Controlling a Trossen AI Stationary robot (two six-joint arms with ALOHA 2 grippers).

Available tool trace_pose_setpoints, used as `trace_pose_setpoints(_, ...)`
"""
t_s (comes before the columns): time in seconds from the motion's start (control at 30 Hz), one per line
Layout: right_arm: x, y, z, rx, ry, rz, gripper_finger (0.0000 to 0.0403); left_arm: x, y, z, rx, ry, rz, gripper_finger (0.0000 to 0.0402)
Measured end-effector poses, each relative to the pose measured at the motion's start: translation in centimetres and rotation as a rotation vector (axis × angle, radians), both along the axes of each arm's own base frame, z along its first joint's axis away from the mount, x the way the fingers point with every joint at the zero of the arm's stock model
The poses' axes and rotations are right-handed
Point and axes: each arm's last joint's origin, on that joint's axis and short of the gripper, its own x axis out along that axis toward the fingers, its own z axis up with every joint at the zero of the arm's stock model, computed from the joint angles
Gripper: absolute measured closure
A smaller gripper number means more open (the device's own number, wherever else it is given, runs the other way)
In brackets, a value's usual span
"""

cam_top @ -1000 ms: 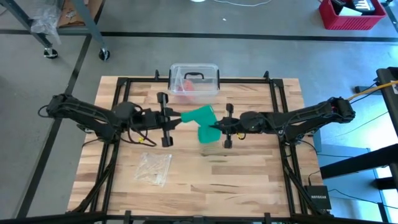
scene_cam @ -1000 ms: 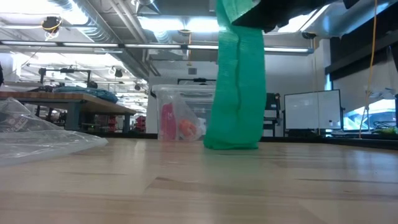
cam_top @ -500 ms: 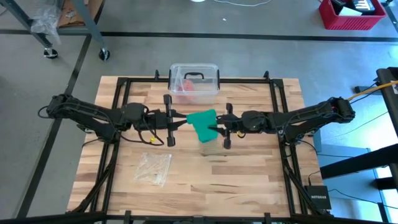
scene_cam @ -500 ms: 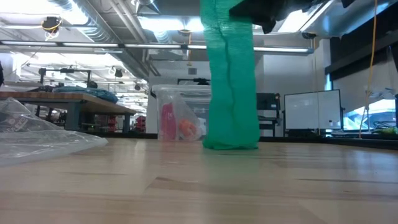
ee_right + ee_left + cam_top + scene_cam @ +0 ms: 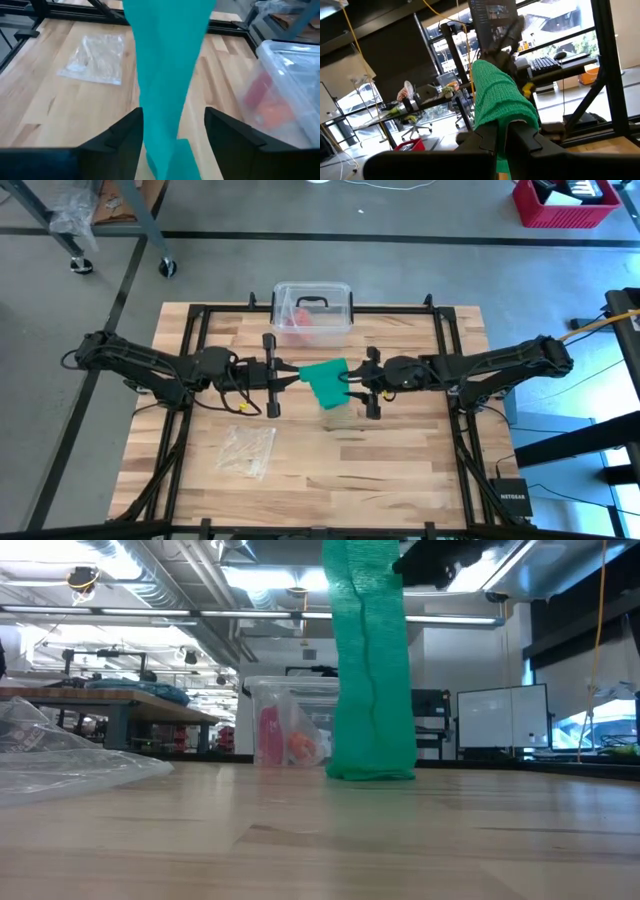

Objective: Roll bandage
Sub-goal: Roll the green bandage

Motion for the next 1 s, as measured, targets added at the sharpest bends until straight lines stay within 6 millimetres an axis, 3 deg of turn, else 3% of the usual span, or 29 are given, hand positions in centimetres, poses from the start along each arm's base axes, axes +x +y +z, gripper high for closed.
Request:
trace_pose_setpoints(0.27,-1.1,0.0,-5.7,0.023,-0.288,0.039,0.0189,0.0,0.0,0.1,-0.005,-0.006,-0.001,0.0391)
trace_pose_setpoints(0.37,-1.7,0.0,-6.5,0.041,-0.391,0.066,0.0189,0.0,0.0,0.1,-0.006,-0.011,-0.002,0.0391)
trace_pose_setpoints(0.53,-1.1,0.0,-8.1,0.022,-0.333,0.046,0.0189,0.0,0.0,0.1,-0.007,-0.015,-0.001,0.0391)
trace_pose_setpoints(0.7,1.1,0.2,-8.6,0.015,-0.297,0.039,0.0189,0.0,0.0,0.1,-0.008,-0.015,-0.002,0.0391)
trace_pose_setpoints(0.83,2.7,0.4,-7.9,0.006,-0.312,0.043,0.0189,0.1,-0.1,0.0,-0.009,-0.009,-0.022,0.0391)
trace_pose_setpoints(1.0,3.0,0.5,-7.4,-0.028,-0.306,0.053,0.0200,0.1,-0.3,-0.2,-0.004,0.007,-0.030,0.0391)
